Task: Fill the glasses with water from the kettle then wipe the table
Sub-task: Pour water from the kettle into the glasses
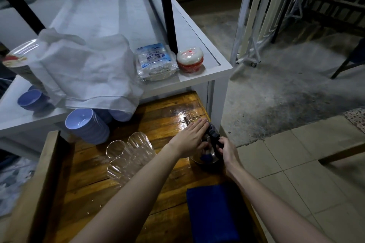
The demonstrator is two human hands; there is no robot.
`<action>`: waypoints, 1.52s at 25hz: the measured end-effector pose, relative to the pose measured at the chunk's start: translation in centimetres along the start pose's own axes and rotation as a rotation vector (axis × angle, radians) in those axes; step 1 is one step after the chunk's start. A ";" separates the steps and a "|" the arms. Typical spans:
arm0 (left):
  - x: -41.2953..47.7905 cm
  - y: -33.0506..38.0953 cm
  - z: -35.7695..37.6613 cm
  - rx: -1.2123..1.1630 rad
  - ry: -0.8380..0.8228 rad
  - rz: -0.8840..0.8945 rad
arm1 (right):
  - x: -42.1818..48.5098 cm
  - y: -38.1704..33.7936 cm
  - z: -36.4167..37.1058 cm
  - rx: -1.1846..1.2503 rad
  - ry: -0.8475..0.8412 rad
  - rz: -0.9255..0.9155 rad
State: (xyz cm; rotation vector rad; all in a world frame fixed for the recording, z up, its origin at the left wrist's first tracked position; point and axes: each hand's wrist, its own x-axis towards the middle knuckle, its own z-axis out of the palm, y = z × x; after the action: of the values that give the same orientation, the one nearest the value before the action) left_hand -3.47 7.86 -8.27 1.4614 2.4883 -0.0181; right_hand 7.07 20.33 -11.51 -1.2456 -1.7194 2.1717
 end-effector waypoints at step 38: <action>-17.8 2.2 0.6 -0.485 0.426 -0.235 | -11.2 -6.1 6.0 -0.810 -0.185 -0.623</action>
State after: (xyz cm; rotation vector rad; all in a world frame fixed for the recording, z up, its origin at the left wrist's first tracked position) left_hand 6.82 -6.38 -4.58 1.0453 2.6981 0.8705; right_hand 8.21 11.88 -0.29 -0.4405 -2.7223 1.2854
